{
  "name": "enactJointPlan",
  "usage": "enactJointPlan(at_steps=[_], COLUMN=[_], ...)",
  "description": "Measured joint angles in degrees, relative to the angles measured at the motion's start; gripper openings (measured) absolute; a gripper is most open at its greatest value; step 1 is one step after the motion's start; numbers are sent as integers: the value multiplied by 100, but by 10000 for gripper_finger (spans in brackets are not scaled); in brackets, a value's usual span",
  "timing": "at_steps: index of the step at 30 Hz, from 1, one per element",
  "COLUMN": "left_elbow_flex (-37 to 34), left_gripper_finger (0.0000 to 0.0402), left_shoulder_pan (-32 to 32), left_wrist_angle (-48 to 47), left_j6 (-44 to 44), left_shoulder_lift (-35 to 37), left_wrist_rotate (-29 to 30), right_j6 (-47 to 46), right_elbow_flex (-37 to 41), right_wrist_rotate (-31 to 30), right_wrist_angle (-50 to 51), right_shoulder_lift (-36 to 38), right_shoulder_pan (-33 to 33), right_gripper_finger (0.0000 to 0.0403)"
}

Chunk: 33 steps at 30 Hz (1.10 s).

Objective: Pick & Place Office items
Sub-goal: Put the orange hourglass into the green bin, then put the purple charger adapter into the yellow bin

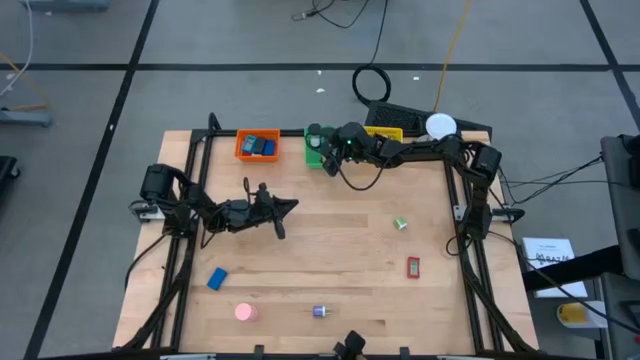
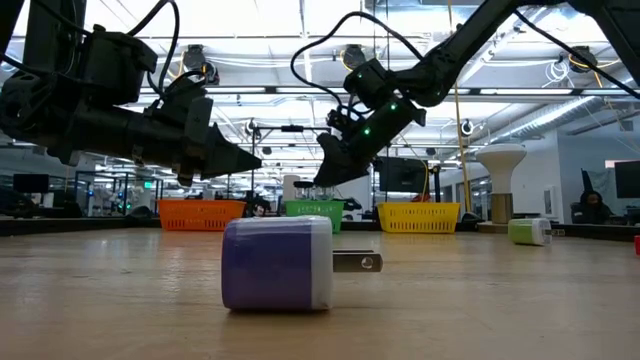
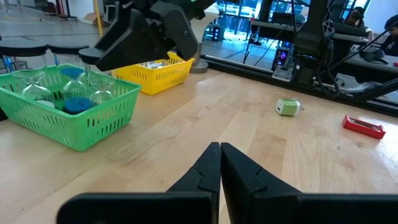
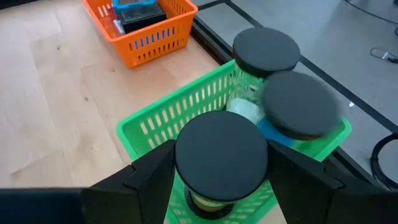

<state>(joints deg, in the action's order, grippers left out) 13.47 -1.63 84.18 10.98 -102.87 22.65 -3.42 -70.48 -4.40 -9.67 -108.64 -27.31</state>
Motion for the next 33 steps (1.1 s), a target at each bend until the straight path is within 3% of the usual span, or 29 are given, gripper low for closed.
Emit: enactJointPlan(at_steps=[14, 22, 28, 33], left_elbow_flex=[0, 0, 0, 2], left_gripper_finger=[17, 17, 17, 17], left_shoulder_pan=[-2, -1, -2, 0], left_wrist_angle=[0, -1, -43, -57], left_j6=[-5, -8, -12, -4], left_shoulder_lift=[0, 0, 0, 0], left_wrist_rotate=[2, 2, -1, -7], right_j6=[19, -6, 163, 291], right_elbow_flex=[4, 4, 5, 86], right_wrist_rotate=[-26, -341, -467, -468], right_wrist_angle=[22, 180, 608, 1363], right_shoulder_lift=[33, 50, 640, 1420], right_shoulder_pan=[0, 11, 68, 224], right_gripper_finger=[241, 280, 296, 287])
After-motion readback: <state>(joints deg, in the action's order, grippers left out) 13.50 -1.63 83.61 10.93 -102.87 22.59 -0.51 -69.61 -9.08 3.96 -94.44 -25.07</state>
